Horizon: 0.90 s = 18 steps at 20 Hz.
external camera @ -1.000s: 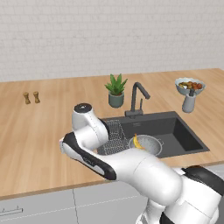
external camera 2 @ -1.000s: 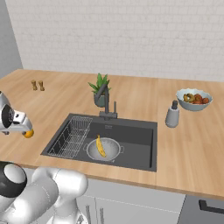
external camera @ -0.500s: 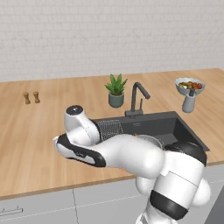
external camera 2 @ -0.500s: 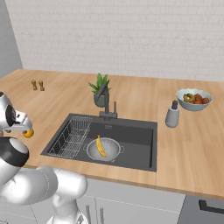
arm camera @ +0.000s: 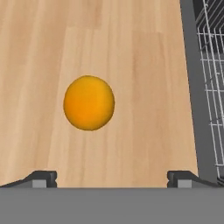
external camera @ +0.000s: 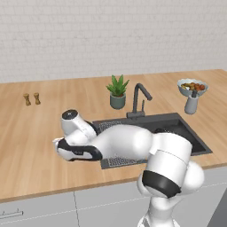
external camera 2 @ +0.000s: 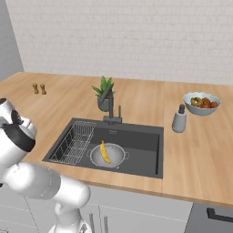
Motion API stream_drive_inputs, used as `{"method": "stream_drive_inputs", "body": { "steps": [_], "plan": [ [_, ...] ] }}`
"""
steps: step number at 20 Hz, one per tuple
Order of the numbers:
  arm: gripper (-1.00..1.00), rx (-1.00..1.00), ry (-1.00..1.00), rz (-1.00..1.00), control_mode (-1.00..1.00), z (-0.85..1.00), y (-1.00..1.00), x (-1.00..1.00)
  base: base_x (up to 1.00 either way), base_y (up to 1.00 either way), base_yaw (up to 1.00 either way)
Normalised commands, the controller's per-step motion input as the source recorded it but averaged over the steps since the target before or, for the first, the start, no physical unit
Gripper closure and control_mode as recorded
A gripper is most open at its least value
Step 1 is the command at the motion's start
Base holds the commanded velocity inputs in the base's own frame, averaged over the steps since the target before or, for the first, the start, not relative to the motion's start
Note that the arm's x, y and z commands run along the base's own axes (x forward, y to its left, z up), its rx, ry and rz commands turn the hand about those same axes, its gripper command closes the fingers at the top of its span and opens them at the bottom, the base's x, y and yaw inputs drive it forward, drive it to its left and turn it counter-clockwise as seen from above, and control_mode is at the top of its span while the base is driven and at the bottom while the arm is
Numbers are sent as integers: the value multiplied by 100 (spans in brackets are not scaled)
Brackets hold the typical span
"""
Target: Put the colander in the sink, put the banana, orange in the colander, and turn on the sink faucet and pour water over the colander.
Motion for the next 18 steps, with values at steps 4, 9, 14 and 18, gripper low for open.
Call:
{"method": "stream_drive_inputs", "body": {
  "steps": [4,9,14,18],
  "plan": [
    [-100,-2,0,-6,-100,-25,3,42,0,0,0],
    [-100,0,5,0,-100,-24,22,41,0,0,0],
    [-100,0,5,0,-100,-28,23,23,0,0,0],
    [-100,0,3,0,-100,-23,33,23,0,0,0]
  ]
}}
